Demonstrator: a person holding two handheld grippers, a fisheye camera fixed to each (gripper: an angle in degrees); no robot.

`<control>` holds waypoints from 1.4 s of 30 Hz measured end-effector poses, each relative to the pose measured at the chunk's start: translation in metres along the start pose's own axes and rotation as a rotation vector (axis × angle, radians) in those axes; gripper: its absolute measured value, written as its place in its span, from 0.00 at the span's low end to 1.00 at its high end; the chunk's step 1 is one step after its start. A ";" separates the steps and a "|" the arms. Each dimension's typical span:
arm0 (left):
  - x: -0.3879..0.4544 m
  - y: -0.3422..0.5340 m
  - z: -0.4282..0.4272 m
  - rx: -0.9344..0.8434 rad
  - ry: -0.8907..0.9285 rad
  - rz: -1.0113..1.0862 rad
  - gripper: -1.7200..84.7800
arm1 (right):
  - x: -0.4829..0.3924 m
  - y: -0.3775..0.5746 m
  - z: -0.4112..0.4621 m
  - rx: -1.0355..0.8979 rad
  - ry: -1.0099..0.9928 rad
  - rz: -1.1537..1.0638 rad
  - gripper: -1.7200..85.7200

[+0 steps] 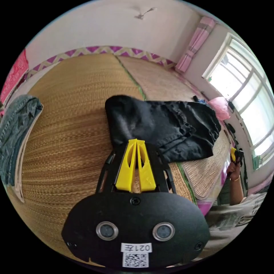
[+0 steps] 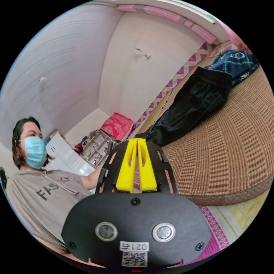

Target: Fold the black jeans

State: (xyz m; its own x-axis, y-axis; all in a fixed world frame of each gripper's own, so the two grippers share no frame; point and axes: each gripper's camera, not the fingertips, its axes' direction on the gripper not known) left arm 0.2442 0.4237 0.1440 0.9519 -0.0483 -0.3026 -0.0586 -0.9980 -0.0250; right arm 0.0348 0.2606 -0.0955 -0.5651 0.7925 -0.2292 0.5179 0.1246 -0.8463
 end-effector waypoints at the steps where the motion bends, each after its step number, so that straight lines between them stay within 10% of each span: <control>1: 0.003 0.006 0.001 -0.022 -0.074 0.020 0.01 | 0.006 -0.007 -0.005 0.035 0.028 0.037 0.03; 10: -0.007 0.015 0.013 -0.149 -0.042 -0.005 0.01 | 0.072 -0.082 -0.025 0.219 0.439 0.391 0.18; 22: -0.027 0.046 -0.012 -0.176 -0.094 0.036 0.01 | 0.112 -0.151 0.035 0.223 0.380 0.553 0.07; 33: -0.108 0.132 -0.087 0.152 0.222 -0.206 0.01 | -0.201 -0.216 0.259 -0.147 0.518 -0.262 0.03; 42: -0.156 0.219 -0.134 0.226 0.282 -0.344 0.01 | -0.406 -0.013 0.572 -0.484 0.442 -0.916 0.03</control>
State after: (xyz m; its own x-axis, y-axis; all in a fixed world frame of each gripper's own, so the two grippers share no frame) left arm 0.1231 0.2074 0.3139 0.9699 0.2417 0.0285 0.2392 -0.9257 -0.2931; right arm -0.1098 -0.4045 -0.2660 -0.6327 0.4131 0.6550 0.2736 0.9106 -0.3099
